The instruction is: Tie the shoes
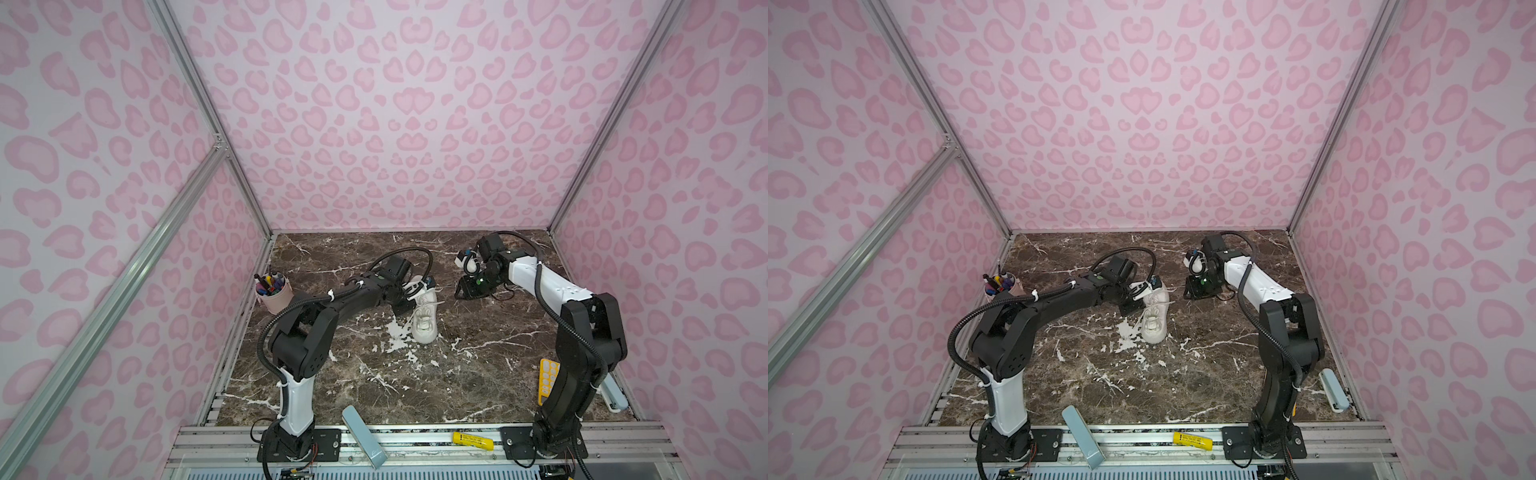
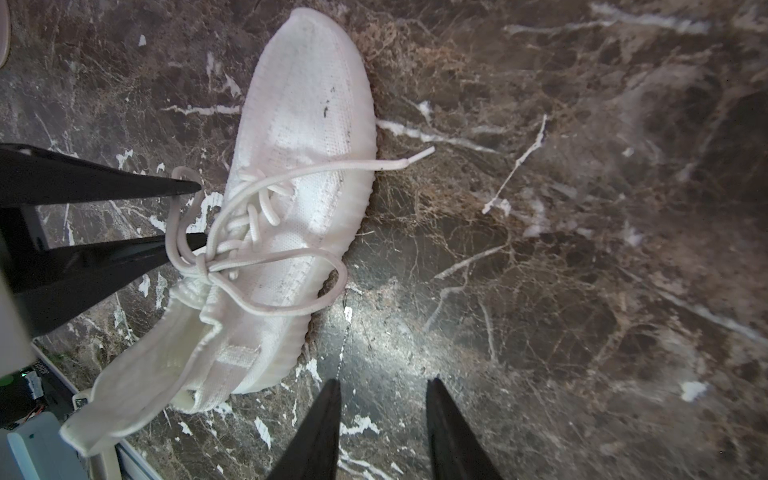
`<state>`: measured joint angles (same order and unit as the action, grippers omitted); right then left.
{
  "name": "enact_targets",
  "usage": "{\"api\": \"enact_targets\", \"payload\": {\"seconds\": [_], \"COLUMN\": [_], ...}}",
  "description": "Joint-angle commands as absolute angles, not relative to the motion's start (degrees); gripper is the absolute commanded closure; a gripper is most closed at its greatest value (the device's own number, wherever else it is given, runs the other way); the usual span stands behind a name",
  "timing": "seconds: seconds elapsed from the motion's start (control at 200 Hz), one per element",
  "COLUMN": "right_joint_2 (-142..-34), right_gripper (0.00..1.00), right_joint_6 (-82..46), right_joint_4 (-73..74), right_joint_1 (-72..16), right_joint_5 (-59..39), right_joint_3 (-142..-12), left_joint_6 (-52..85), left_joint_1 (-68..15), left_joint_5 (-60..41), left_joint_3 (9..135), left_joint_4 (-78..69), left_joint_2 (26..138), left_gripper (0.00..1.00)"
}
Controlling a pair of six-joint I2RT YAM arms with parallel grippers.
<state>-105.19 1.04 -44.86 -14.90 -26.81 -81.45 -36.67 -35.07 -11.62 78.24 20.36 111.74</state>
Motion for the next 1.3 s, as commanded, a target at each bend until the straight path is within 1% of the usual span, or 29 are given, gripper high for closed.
{"api": "enact_targets", "payload": {"seconds": [0.0, 0.205, 0.285, 0.295, 0.31, 0.34, 0.36, 0.385, 0.425, 0.44, 0.475, 0.495, 0.61, 0.7, 0.945, 1.135, 1.295], "right_joint_2": [-105.19, -104.99, -104.54, -104.47, -104.34, -103.91, -103.48, -103.0, -102.07, -101.74, -101.01, -100.69, -99.38, -100.48, -105.61, -109.73, -111.12], "right_gripper": [0.63, 0.63, 0.63, 0.63, 0.63, 0.63, 0.63, 0.63, 0.63, 0.63, 0.62, 0.61, 0.57, 0.55, 0.54, 0.53, 0.53], "right_joint_6": [1.58, 2.26, 3.12, 3.2, 3.32, 3.47, 3.66, 4.09, 3.98, 3.85, 3.71, 3.51, 3.25, 3.85, 10.69, 12.39, 12.12], "right_joint_4": [-45.46, -44.61, -42.31, -41.84, -40.84, -38.52, -36.76, -34.21, -29.81, -28.18, -23.98, -21.53, -7.52, -1.81, -7.13, -13.45, -14.97], "right_joint_1": [-14.77, -14.72, -14.44, -14.38, -14.23, -14.03, -13.91, -13.83, -13.8, -13.75, -13.8, -13.8, -13.8, -13.71, -13.8, -14.37, -15.5], "right_joint_5": [-26.72, -27.66, -30.24, -30.9, -31.66, -33.32, -34.64, -36.23, -37.93, -38.49, -40.03, -40.72, -45.31, -48.3, -54.01, -55.81, -57.92], "right_joint_3": [-81.21, -80.41, -78.92, -78.62, -78.12, -76.68, -75.68, -74.42, -72.4, -71.61, -69.69, -68.63, -62.4, -60.14, -64.8, -69.99, -70.7], "left_joint_6": [-38.04, -39.43, -40.36, -40.48, -40.62, -40.92, -41.13, -41.47, -41.66, -41.7, -41.67, -41.73, -41.64, -41.99, -43.64, -43.86, -44.1], "left_joint_1": [-35.07, -35.16, -35.2, -35.17, -35.16, -35.12, -35.14, -35.07, -35.02, -35.04, -34.98, -34.98, -34.53, -34.3, -33.93, -33.53, -33.49], "left_joint_5": [-13.17, -14.77, -14.62, -14.6, -14.52, -14.54, -14.53, -14.61, -14.53, -14.63, -14.67, -14.79, -16.14, -17.36, -17.93, -18.19, -18.11], "left_joint_3": [79.78, 80.55, 80.94, 80.94, 80.95, 80.9, 80.79, 80.62, 80.45, 80.35, 80.17, 80.07, 79.08, 78.75, 79.48, 79.47, 79.34], "left_joint_4": [21.55, 24.64, 25.69, 25.87, 25.84, 25.94, 25.9, 25.82, 25.51, 25.41, 24.91, 24.63, 22.18, 20.65, 20.74, 21.03, 21.39], "left_joint_2": [112.29, 113.2, 113.53, 113.55, 113.63, 113.65, 113.73, 113.73, 113.65, 113.64, 113.6, 113.51, 113.12, 112.92, 113.64, 113.64, 113.38], "left_gripper": [0.67, 0.67, 0.67, 0.68, 0.72, 0.74, 0.79, 0.84, 0.87, 0.92, 0.94, 0.97, 0.97, 0.97, 0.97, 0.97, 0.97]}}
